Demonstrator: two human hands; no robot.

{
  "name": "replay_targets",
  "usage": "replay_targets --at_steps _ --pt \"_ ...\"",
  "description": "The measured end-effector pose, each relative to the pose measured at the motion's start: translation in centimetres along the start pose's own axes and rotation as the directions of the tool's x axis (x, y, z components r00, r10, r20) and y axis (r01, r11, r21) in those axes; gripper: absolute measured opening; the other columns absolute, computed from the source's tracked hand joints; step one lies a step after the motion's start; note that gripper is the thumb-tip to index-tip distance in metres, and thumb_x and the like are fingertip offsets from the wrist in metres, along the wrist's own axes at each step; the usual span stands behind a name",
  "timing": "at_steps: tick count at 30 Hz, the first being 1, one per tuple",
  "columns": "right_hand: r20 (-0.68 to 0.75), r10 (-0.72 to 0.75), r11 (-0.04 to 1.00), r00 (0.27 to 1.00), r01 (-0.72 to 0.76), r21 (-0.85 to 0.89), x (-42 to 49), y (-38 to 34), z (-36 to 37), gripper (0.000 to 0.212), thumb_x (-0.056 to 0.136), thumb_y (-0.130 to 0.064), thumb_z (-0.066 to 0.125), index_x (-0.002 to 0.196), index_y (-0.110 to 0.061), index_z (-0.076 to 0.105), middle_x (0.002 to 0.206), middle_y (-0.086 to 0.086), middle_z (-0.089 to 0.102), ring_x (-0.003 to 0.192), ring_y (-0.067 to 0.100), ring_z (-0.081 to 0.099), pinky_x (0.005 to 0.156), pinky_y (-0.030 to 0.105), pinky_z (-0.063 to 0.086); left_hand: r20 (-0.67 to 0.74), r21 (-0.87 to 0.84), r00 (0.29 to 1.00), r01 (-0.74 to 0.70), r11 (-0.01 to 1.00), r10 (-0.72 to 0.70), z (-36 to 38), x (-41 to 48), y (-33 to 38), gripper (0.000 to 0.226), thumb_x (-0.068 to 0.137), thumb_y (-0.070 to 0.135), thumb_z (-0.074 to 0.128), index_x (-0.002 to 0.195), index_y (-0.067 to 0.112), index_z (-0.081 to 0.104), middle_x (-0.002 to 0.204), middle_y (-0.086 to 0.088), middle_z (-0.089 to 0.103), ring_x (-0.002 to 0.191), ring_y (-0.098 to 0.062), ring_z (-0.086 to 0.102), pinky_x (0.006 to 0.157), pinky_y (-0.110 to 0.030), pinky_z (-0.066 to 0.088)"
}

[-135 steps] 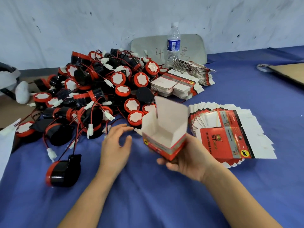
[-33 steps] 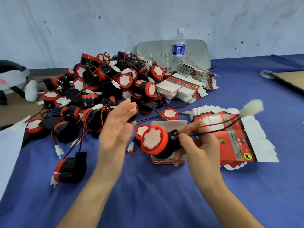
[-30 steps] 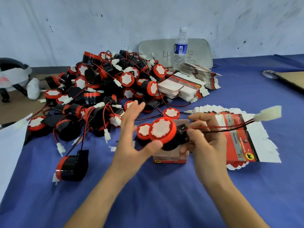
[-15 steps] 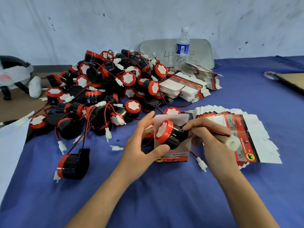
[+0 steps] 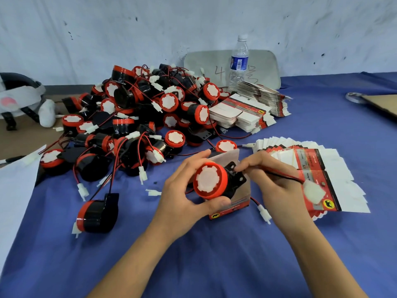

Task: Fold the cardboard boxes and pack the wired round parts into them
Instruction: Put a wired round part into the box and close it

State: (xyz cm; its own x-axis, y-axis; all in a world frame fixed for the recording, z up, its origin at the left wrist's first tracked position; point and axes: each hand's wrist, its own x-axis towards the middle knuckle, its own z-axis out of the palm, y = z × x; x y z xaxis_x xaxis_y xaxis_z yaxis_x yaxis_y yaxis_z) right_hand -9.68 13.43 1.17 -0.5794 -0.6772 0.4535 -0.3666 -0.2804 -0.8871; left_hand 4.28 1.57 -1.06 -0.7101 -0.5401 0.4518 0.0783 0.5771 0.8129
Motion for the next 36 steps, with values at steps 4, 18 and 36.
replay_targets --at_steps 4,18,36 --pt "-0.102 -0.058 0.998 0.993 0.055 -0.035 0.0 -0.7 -0.5 0.027 0.084 -0.001 0.054 0.077 -0.022 0.070 0.081 -0.007 0.063 0.068 0.009 0.060 0.061 0.018 0.046 -0.037 0.162 0.996 -0.071 0.984 0.078 0.1 -0.1 0.1 0.058 0.066 0.053 0.075 0.118 0.036 0.055 0.138 0.019 0.050 0.127 0.000 0.047 0.099 -0.018 0.044" --pt "0.387 -0.062 0.637 0.920 0.335 -0.694 -1.0 -1.3 0.4 0.050 0.074 -0.035 0.081 0.118 -0.017 0.067 0.106 -0.005 0.068 0.088 0.018 0.054 0.076 0.032 0.052 0.024 0.335 0.999 0.023 0.942 -0.033 0.8 -0.2 0.1 0.051 0.064 0.045 0.069 0.110 0.025 0.061 0.122 0.022 0.047 0.102 -0.005 0.058 0.078 -0.035 0.054" --pt "0.332 0.070 0.666 0.941 0.203 -0.718 -0.4 0.3 -0.2 0.029 0.090 -0.045 0.053 0.087 -0.026 0.075 0.109 -0.028 0.058 0.132 0.010 0.026 0.104 0.029 0.015 0.142 0.313 0.987 0.034 0.949 -0.082 0.6 -0.4 -0.5 0.044 0.075 0.056 0.071 0.101 0.021 0.069 0.109 0.010 0.051 0.096 -0.011 0.057 0.079 -0.038 0.053"
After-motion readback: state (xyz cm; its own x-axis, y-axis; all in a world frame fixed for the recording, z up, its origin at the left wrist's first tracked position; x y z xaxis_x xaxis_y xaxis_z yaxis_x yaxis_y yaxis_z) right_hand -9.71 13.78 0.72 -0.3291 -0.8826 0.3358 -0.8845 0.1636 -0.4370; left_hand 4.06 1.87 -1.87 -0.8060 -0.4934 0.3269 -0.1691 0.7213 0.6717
